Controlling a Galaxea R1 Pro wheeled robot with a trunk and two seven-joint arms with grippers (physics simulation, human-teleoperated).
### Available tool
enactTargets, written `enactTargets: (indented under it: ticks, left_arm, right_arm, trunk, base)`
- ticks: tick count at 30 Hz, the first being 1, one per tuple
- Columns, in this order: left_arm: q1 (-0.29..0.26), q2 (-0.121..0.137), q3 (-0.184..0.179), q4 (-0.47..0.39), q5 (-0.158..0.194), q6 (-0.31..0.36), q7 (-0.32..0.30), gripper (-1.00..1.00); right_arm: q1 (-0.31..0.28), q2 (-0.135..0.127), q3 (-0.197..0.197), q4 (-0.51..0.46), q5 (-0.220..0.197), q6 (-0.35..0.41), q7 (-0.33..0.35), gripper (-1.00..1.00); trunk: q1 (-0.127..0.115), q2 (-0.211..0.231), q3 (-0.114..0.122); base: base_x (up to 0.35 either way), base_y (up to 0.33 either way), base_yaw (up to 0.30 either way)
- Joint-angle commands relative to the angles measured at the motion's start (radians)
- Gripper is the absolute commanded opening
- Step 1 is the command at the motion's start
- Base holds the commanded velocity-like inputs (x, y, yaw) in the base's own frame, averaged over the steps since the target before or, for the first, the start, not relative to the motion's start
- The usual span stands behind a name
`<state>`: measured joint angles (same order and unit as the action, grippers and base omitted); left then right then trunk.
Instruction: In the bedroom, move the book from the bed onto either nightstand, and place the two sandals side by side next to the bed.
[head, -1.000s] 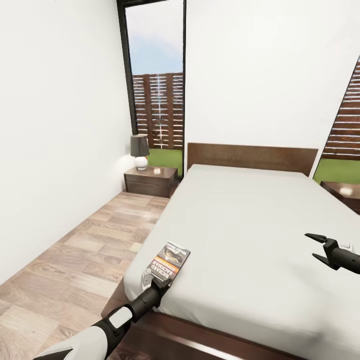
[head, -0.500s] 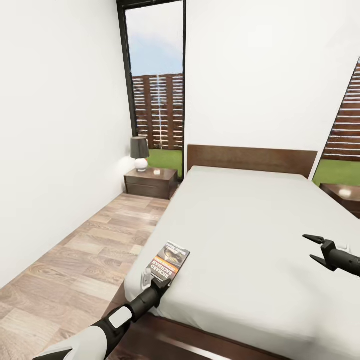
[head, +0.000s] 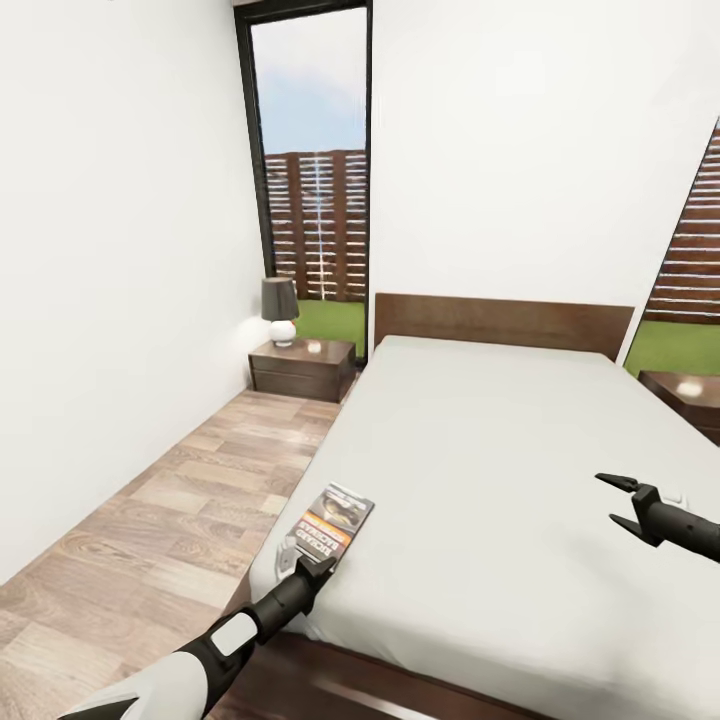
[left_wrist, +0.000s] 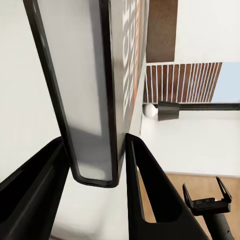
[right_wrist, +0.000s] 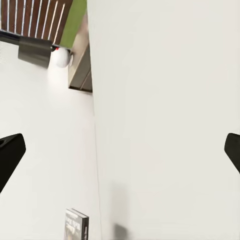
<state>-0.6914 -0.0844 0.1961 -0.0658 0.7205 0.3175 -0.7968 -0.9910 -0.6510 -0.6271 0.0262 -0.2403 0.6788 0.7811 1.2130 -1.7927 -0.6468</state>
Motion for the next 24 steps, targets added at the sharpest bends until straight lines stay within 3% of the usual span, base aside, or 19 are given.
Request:
enactTargets:
  ticks: [1,5,12,24]
  left_arm:
    - [0.0,0.001,0.008,0.0,-0.002,0.007,-0.001,-1.0]
    - [0.0,0.002,0.007,0.0,-0.002,0.004,-0.001,-1.0]
    - [0.0,0.003,0.004,-0.027,-0.003,0.001,0.004,-1.0]
    - [0.0,0.021,0.002,-0.072,-0.004,0.002,0.002,-1.0]
  right_arm:
    - [-0.001,0.002,0.006,0.003,-0.011,0.002,0.001,1.0]
    - [-0.001,0.013,0.006,0.004,-0.01,-0.016,0.001,1.0]
    - [-0.001,0.026,0.008,0.002,-0.014,-0.08,0.008,1.0]
    - [-0.001,0.031,0.006,0.003,-0.011,-0.105,0.012,1.0]
  trunk:
    - [-0.004,0.007,0.002]
    - [-0.019,0.035,0.015]
    - [-0.019,0.035,0.015]
    - [-0.019,0.035,0.015]
  base:
    - [0.0,0.0,0.0]
    - [0.0,0.0,0.0]
    - [0.0,0.0,0.0]
    - [0.0,0.0,0.0]
